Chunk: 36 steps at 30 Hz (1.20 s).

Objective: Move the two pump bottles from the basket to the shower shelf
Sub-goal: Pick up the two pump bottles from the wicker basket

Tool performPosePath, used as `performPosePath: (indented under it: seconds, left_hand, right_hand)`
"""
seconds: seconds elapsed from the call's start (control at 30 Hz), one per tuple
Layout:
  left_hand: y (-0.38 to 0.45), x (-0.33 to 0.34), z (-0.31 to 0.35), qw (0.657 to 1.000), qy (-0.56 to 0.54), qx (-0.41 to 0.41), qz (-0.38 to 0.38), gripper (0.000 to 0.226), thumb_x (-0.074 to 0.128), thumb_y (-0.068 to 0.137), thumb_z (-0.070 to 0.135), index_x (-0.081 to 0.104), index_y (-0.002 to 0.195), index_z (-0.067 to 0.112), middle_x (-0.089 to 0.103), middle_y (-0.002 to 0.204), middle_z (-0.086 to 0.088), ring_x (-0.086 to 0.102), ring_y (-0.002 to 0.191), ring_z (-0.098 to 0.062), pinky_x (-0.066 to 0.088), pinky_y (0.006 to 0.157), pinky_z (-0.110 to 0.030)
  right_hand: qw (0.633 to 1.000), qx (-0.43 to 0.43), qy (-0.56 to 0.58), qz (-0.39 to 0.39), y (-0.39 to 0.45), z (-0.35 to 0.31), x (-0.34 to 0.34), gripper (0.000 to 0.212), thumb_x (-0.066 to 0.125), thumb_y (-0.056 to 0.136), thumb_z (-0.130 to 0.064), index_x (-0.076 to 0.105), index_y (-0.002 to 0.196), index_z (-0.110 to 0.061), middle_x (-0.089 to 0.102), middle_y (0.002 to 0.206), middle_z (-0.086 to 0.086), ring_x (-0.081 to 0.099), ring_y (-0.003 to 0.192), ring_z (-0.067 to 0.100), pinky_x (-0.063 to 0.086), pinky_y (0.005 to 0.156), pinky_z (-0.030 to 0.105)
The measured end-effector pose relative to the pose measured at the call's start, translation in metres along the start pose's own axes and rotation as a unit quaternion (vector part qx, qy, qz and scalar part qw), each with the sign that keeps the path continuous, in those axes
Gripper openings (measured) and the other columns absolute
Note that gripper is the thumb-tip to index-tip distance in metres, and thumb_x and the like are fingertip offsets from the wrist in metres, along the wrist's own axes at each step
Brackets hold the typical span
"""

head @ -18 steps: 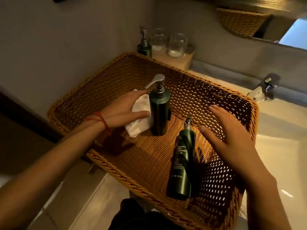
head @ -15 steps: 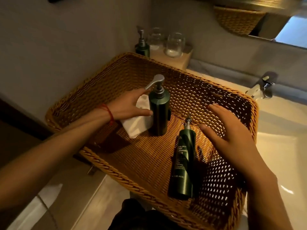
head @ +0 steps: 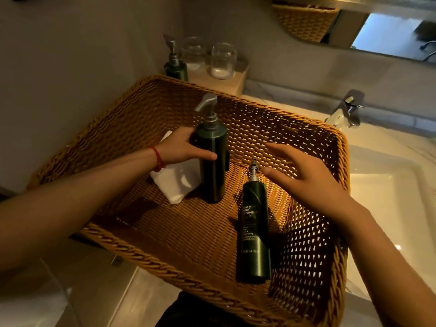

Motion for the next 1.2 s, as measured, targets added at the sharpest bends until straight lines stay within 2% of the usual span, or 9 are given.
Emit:
performPosePath:
  seconds: [0.27,0.43,0.63,0.73,0.83,0.93,1.0,1.1,1.2]
  left_hand:
    - [0.001,0.004,-0.019,0.992,-0.057,-0.116,0.001,0.023,0.063,0.075,0.034,0.055,0.094,0.025,0.063,0.1,-0.002,0.06,0.098,-0.018,0.05,0.085,-0.037]
    - [0.003,0.008,-0.024,0.99,-0.03,-0.137,-0.002,0.04,0.065,0.073,0.038,0.056,0.104,0.016,0.063,0.098,-0.003,0.061,0.093,-0.018,0.052,0.077,-0.034]
    - [0.002,0.012,-0.023,0.988,-0.006,-0.151,-0.015,0.037,0.063,0.075,0.037,0.055,0.101,0.013,0.061,0.087,-0.001,0.06,0.083,-0.016,0.048,0.063,-0.026]
    - [0.001,0.01,-0.023,0.987,0.008,-0.158,-0.017,0.035,0.064,0.075,0.035,0.054,0.1,0.012,0.06,0.083,0.0,0.058,0.077,-0.012,0.046,0.057,-0.022]
    - [0.0,0.01,-0.026,0.985,0.022,-0.169,-0.028,0.039,0.064,0.075,0.037,0.055,0.103,0.011,0.061,0.084,0.0,0.059,0.078,-0.013,0.046,0.058,-0.023]
    - [-0.001,0.01,-0.028,0.983,0.024,-0.179,-0.028,0.038,0.064,0.074,0.037,0.054,0.101,0.012,0.06,0.084,0.0,0.058,0.079,-0.013,0.047,0.059,-0.024]
    - [0.0,0.009,-0.027,0.983,0.021,-0.18,-0.028,0.039,0.065,0.074,0.037,0.054,0.102,0.013,0.06,0.085,0.0,0.058,0.079,-0.013,0.047,0.059,-0.024]
    - [-0.001,0.006,-0.026,0.983,0.006,-0.182,-0.02,0.04,0.064,0.073,0.038,0.053,0.103,0.014,0.06,0.086,-0.001,0.059,0.081,-0.015,0.047,0.061,-0.025]
    - [-0.003,0.003,-0.024,0.983,-0.007,-0.182,-0.006,0.041,0.064,0.073,0.039,0.053,0.104,0.014,0.06,0.088,-0.001,0.058,0.083,-0.016,0.048,0.062,-0.026]
  right_hand:
    - [0.978,0.147,-0.013,-0.147,0.042,0.034,0.023,0.053,0.056,0.083,-0.037,0.046,0.127,-0.01,0.057,0.126,0.015,0.057,0.105,0.022,0.049,0.09,0.035]
    - [0.929,0.256,-0.019,-0.266,0.053,0.062,0.049,0.045,0.056,0.084,-0.034,0.054,0.112,0.001,0.06,0.098,0.016,0.056,0.075,0.021,0.043,0.052,0.023]
    - [0.89,0.312,-0.059,-0.328,0.061,0.068,0.074,0.048,0.058,0.082,-0.041,0.053,0.111,-0.003,0.059,0.113,0.018,0.061,0.095,0.031,0.052,0.065,0.034]
    - [0.867,0.33,-0.069,-0.367,0.058,0.063,0.089,0.048,0.056,0.084,-0.039,0.05,0.114,-0.002,0.061,0.096,0.013,0.06,0.072,0.022,0.052,0.042,0.021]
    - [0.853,0.353,-0.074,-0.377,0.056,0.065,0.097,0.053,0.056,0.084,-0.038,0.043,0.121,-0.002,0.06,0.101,0.016,0.059,0.064,0.021,0.05,0.035,0.021]
    - [0.842,0.393,-0.029,-0.368,0.056,0.071,0.104,0.057,0.062,0.081,-0.034,0.041,0.123,-0.003,0.06,0.11,0.019,0.064,0.088,0.031,0.057,0.056,0.035]
    - [0.851,0.403,0.027,-0.335,0.058,0.07,0.105,0.054,0.066,0.078,-0.026,0.042,0.121,-0.003,0.059,0.1,0.018,0.06,0.096,0.035,0.054,0.069,0.041]
    - [0.882,0.369,0.069,-0.286,0.069,0.062,0.097,0.047,0.068,0.076,-0.02,0.042,0.113,-0.007,0.055,0.088,0.014,0.06,0.079,0.029,0.053,0.071,0.041]
    - [0.905,0.326,0.092,-0.257,0.081,0.052,0.076,0.045,0.068,0.076,-0.022,0.042,0.11,-0.008,0.055,0.084,0.01,0.06,0.069,0.023,0.056,0.06,0.031]
Point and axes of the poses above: each hand's wrist, its own y-axis towards the middle knuckle, its own x-axis out of the palm, z = x × y, the point moved 6 cm from there along y, towards the middle knuckle
